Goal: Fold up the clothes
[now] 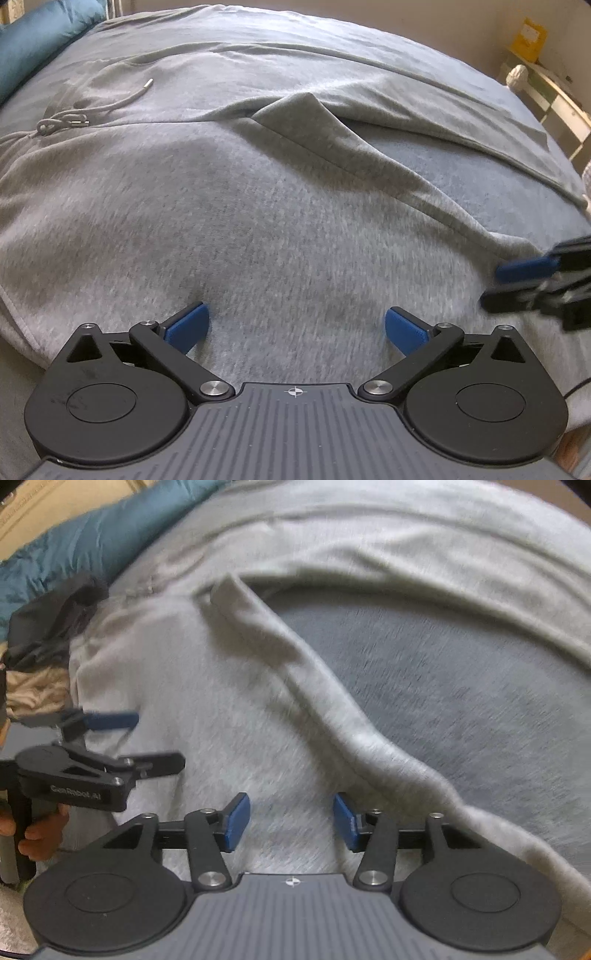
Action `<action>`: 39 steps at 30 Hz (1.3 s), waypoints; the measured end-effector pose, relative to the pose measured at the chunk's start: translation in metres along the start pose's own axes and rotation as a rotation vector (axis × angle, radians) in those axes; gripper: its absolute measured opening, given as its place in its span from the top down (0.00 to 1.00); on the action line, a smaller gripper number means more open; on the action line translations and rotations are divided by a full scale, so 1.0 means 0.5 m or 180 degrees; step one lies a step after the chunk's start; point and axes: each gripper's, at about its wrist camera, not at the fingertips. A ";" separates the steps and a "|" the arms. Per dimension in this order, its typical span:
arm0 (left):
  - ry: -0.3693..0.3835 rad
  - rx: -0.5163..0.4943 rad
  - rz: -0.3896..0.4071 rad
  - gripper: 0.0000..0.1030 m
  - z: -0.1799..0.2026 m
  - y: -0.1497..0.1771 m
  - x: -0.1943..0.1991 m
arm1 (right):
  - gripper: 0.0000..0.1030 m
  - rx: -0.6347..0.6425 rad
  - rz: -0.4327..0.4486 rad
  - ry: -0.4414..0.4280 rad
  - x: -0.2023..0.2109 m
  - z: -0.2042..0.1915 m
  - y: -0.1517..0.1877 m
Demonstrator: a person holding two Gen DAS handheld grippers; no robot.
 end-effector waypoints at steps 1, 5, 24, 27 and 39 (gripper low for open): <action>-0.0001 0.0019 0.0003 0.00 0.000 0.000 0.000 | 0.43 -0.0001 0.0151 0.0038 0.016 0.003 0.001; 0.0008 0.0130 0.0022 0.00 -0.005 -0.001 -0.001 | 0.30 -0.0186 0.0595 0.0087 0.070 0.025 -0.003; -0.0056 0.0337 -0.0009 0.00 -0.007 -0.004 -0.003 | 0.00 -0.0277 0.1140 0.0856 0.126 0.026 -0.004; -0.0082 0.0312 -0.0016 0.00 -0.004 -0.004 -0.004 | 0.00 -0.0273 0.1151 0.0942 0.125 0.025 -0.004; -0.0147 0.0230 -0.0030 0.00 0.004 -0.001 -0.005 | 0.00 -0.0007 0.1102 0.1081 0.114 0.004 -0.008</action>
Point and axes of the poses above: each gripper's, at about its wrist camera, not at the fingertips, and x roughly against the way its jaws point, z to its right, y to its underside, and after that the axes turned 1 degree about y, right-handed
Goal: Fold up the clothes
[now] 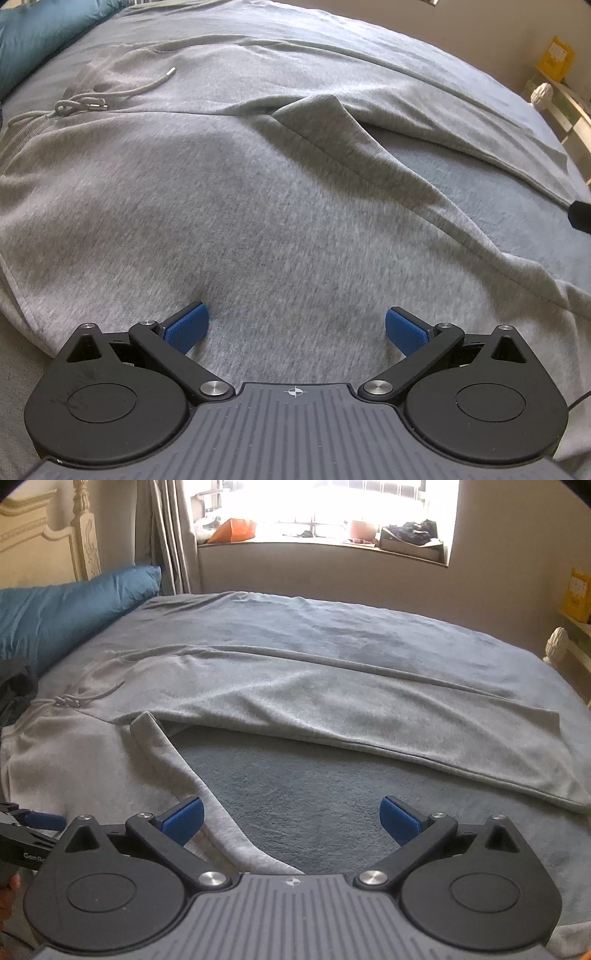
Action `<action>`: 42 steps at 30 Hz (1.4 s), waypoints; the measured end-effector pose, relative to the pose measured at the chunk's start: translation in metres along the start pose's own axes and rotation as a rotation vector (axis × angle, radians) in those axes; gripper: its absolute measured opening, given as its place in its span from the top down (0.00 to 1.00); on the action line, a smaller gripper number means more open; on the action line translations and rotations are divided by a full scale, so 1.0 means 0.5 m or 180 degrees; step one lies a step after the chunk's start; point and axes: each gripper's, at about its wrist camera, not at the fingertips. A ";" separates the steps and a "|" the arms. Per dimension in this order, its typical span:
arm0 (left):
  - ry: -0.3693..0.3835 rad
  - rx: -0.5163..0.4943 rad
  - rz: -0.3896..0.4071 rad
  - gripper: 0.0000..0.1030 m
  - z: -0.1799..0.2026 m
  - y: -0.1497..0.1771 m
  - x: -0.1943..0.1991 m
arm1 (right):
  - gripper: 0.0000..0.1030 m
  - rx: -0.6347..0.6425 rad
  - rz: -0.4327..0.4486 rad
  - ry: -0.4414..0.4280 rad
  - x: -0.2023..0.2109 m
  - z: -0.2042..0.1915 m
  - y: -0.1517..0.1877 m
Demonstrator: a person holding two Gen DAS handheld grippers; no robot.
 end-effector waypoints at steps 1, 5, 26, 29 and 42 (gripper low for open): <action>-0.0013 -0.0023 0.0000 0.00 0.002 0.001 -0.001 | 0.00 -0.0002 0.0005 -0.0002 0.000 0.000 0.000; -0.0046 -0.0064 -0.0009 0.00 0.005 0.003 -0.002 | 0.00 0.0027 0.0085 0.0011 0.003 0.000 0.000; -0.0158 -0.0074 0.0302 0.00 -0.004 -0.006 0.030 | 0.00 0.0587 0.0180 0.0015 0.019 -0.039 -0.003; -0.0168 -0.0116 0.0455 0.00 -0.004 -0.011 0.041 | 0.00 0.0475 0.0143 -0.0086 0.014 -0.025 -0.006; -0.0150 -0.0145 0.0668 0.08 -0.011 -0.037 0.016 | 0.08 0.0365 -0.0133 -0.0411 -0.023 -0.011 0.007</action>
Point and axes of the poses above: each gripper's, at about its wrist camera, not at the fingertips, and x roughly against the way its jaws point, z to its right, y to its underside, and after that the axes turned 1 degree about y, right-handed
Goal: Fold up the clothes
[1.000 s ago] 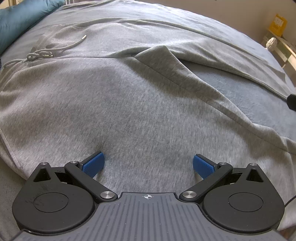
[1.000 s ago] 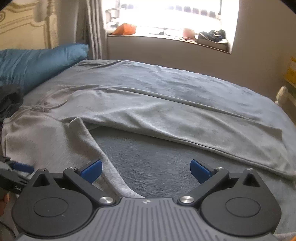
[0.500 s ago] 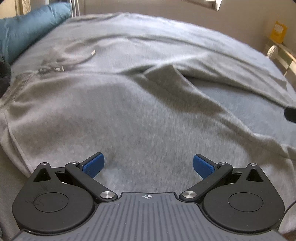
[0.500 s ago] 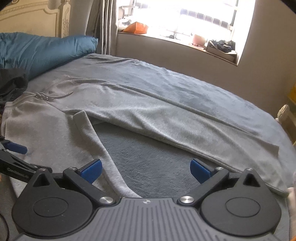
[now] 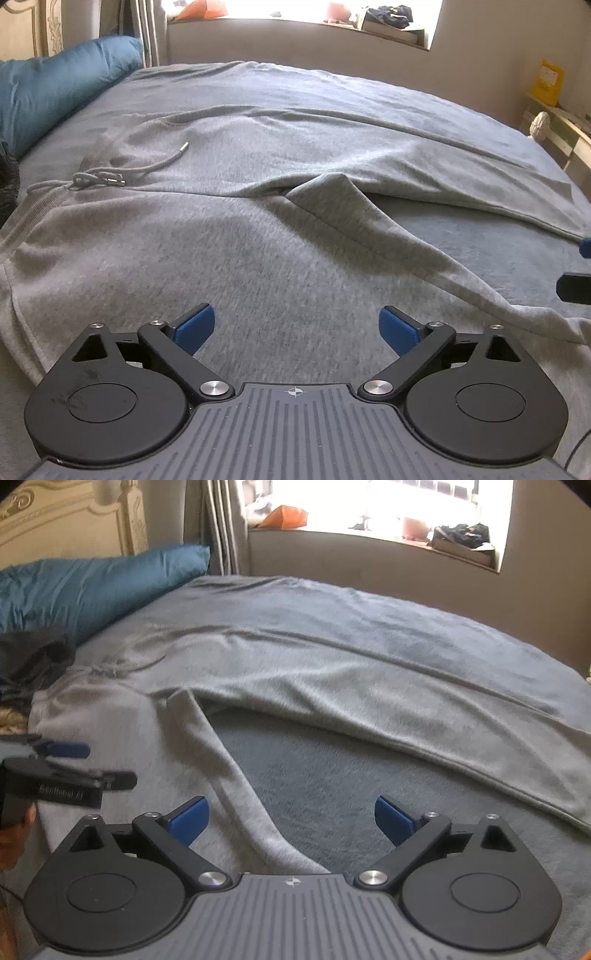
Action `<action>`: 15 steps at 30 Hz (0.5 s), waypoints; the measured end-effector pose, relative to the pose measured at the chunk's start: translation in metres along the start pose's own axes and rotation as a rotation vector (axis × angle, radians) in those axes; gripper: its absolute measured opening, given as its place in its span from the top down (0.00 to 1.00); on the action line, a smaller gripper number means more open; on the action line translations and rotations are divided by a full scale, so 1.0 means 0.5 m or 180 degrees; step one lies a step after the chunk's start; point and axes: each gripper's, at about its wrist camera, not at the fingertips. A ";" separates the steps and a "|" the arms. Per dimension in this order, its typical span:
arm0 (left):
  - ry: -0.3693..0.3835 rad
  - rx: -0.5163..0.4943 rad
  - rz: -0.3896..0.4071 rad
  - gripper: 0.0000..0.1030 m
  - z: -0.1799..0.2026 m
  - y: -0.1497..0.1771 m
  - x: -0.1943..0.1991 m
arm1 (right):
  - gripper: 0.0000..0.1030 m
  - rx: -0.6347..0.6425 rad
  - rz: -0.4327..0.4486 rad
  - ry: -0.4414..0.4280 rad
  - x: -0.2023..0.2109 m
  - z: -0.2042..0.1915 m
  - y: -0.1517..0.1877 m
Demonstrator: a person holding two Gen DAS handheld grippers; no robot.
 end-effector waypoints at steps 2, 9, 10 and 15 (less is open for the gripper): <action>-0.0008 -0.0036 0.0031 0.12 0.000 0.003 -0.002 | 0.13 -0.0024 -0.0032 0.0072 -0.002 0.011 0.005; 0.0032 -0.0111 0.0072 0.28 0.005 0.009 -0.015 | 0.35 -0.0495 -0.0195 0.0263 -0.012 0.092 0.021; 0.0024 -0.0129 0.0080 0.28 0.006 0.010 -0.017 | 0.37 -0.0624 -0.0231 0.0189 -0.019 0.102 0.020; -0.0013 -0.0237 0.0121 0.32 0.015 0.007 -0.027 | 0.50 -0.1260 -0.0445 -0.0414 -0.081 0.136 -0.001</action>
Point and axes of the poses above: each gripper's, at about its wrist camera, not at the fingertips, and x roughly against the way its jaws point, z to its right, y to its underside, and after that the axes turned 1 degree about y, right-handed
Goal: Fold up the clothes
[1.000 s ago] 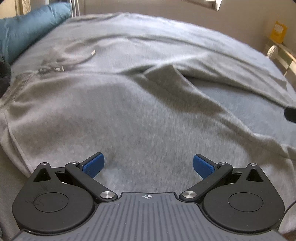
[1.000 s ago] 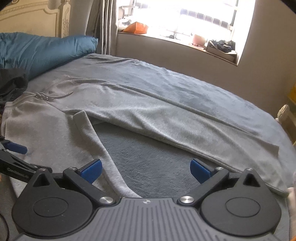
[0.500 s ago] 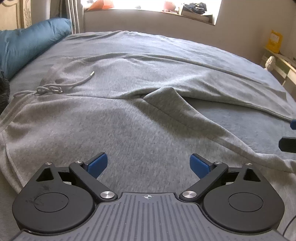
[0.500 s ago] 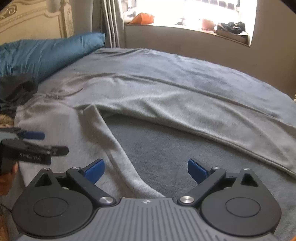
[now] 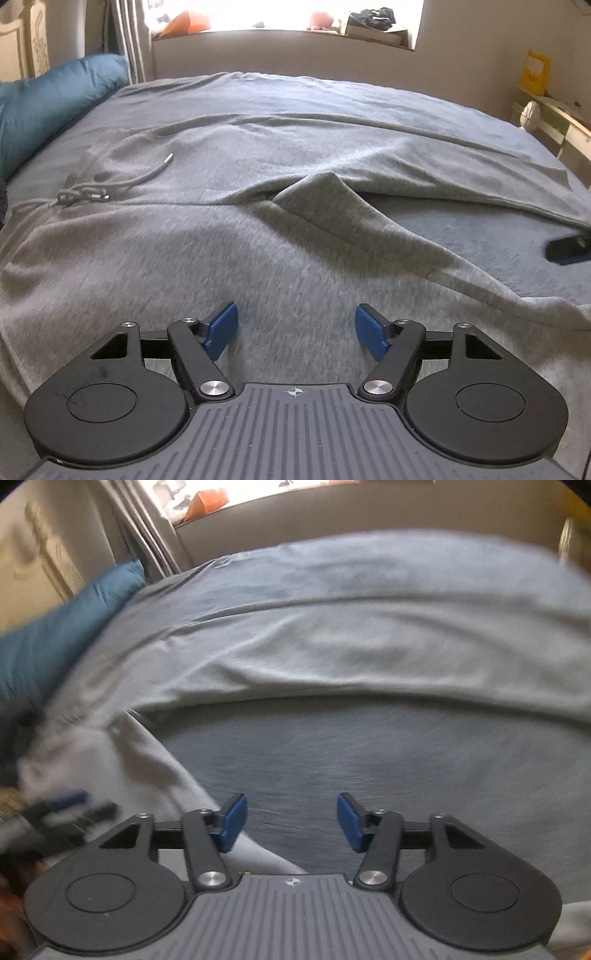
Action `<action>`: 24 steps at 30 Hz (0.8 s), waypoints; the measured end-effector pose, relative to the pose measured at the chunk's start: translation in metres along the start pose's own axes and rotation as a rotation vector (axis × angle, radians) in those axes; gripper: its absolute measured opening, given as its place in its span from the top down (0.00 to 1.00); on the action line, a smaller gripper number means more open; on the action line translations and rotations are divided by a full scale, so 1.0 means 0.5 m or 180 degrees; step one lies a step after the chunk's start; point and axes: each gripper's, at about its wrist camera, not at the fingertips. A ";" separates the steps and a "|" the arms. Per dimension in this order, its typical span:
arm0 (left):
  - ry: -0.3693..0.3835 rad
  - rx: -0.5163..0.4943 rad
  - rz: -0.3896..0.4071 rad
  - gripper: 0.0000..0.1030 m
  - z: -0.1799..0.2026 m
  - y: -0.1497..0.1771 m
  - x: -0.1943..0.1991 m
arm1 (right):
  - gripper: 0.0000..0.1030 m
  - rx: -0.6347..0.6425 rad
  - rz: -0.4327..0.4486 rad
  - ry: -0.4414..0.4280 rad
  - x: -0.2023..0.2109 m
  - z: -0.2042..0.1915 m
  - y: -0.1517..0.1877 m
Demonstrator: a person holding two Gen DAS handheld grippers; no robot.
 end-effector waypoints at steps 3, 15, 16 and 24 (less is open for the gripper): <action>-0.0050 -0.0054 -0.0005 0.34 0.004 0.001 -0.008 | 0.60 -0.0248 -0.0217 -0.0402 -0.060 -0.010 -0.037; -0.0024 -0.0078 -0.0036 0.33 -0.004 0.010 -0.015 | 0.73 -0.0583 -0.0599 -0.0929 -0.287 -0.105 -0.148; -0.0019 -0.0080 -0.0036 0.33 -0.005 0.010 -0.015 | 0.73 -0.0590 -0.0547 -0.0922 -0.291 -0.109 -0.158; 0.0034 -0.0069 -0.0028 0.32 -0.011 0.012 -0.016 | 0.73 -0.0882 -0.0482 -0.1032 -0.310 -0.098 -0.190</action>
Point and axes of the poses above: each gripper's, at about its wrist camera, not at the fingertips, and x roughly against the way its jaws point, z to its right, y to its underside, and after that the axes turned 1 degree about y, right-handed
